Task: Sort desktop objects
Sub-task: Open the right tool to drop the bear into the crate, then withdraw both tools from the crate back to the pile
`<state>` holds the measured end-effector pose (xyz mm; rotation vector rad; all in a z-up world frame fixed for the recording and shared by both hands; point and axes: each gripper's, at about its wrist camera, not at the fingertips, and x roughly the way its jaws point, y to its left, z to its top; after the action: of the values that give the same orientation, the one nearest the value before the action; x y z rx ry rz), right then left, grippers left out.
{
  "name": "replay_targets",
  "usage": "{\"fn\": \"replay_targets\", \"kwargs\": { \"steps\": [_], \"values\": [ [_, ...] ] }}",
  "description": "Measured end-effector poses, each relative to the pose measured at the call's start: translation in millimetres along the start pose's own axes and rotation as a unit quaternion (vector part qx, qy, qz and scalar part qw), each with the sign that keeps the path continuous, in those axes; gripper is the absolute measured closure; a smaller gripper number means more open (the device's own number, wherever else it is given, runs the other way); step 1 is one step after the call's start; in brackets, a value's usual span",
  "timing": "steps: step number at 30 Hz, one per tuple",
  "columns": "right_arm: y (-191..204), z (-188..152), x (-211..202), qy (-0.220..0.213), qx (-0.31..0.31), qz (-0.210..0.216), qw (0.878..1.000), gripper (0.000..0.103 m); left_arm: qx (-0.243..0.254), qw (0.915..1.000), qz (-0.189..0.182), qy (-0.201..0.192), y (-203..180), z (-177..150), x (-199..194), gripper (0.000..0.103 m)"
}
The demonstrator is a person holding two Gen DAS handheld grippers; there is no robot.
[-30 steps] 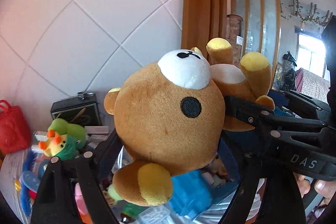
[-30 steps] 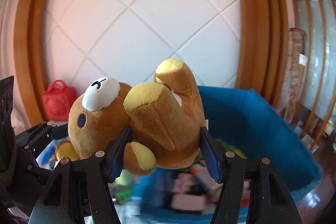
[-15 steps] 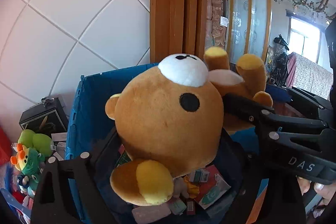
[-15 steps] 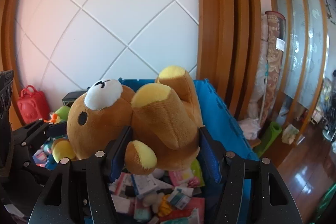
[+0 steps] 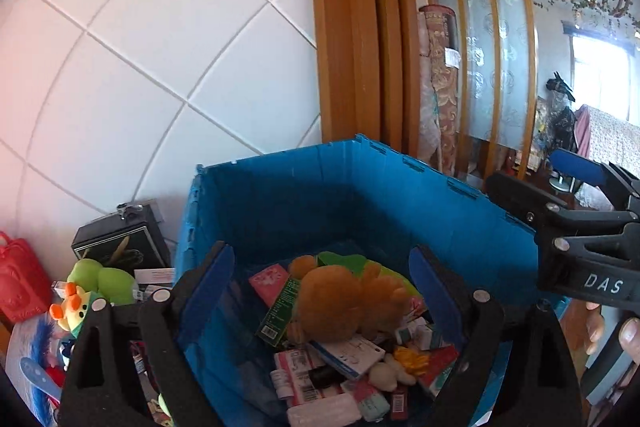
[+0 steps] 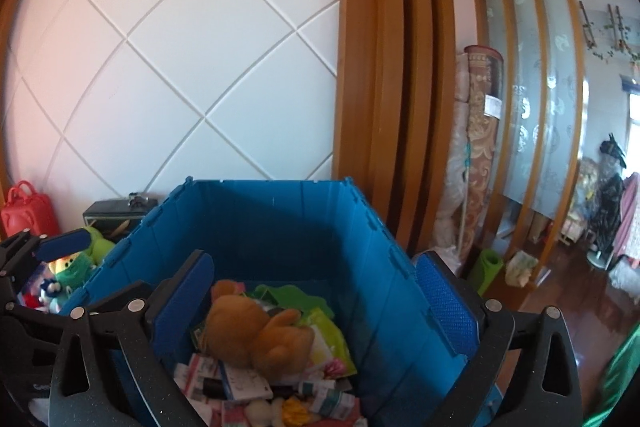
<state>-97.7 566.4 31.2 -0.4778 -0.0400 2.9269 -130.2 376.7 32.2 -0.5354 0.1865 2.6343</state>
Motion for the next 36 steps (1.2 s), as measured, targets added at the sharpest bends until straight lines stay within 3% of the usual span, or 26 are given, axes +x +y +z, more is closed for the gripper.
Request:
{"fn": "replay_targets", "kwargs": {
  "steps": [8, 13, 20, 25, 31, 36],
  "values": [
    [24, -5, -25, -0.039, -0.024, -0.034, 0.998, 0.0, -0.05, 0.9968, 0.046, -0.042, 39, -12, -38, 0.013],
    [47, -10, -46, -0.088, -0.027, -0.045, 0.995, 0.0, -0.069, 0.9928, 0.077, -0.06, 65, -25, -59, 0.013],
    [88, -21, -52, -0.094, -0.003, 0.046, 0.995, 0.0, -0.103, 0.9856, 0.114, -0.071, 119, -51, -89, 0.013],
    [135, -25, -57, -0.109, -0.004, 0.114, 0.987, 0.0, -0.137, 0.9746, 0.162, -0.073, 178, -72, -120, 0.013],
    [212, -34, -56, -0.096, -0.028, 0.19, 0.977, 0.0, -0.158, 0.9564, 0.242, -0.04, 252, -112, -147, 0.013],
    [275, -50, -47, -0.062, -0.044, 0.227, 0.971, 0.0, -0.169, 0.9423, 0.287, 0.026, 311, -167, -154, 0.013]
  ]
}}
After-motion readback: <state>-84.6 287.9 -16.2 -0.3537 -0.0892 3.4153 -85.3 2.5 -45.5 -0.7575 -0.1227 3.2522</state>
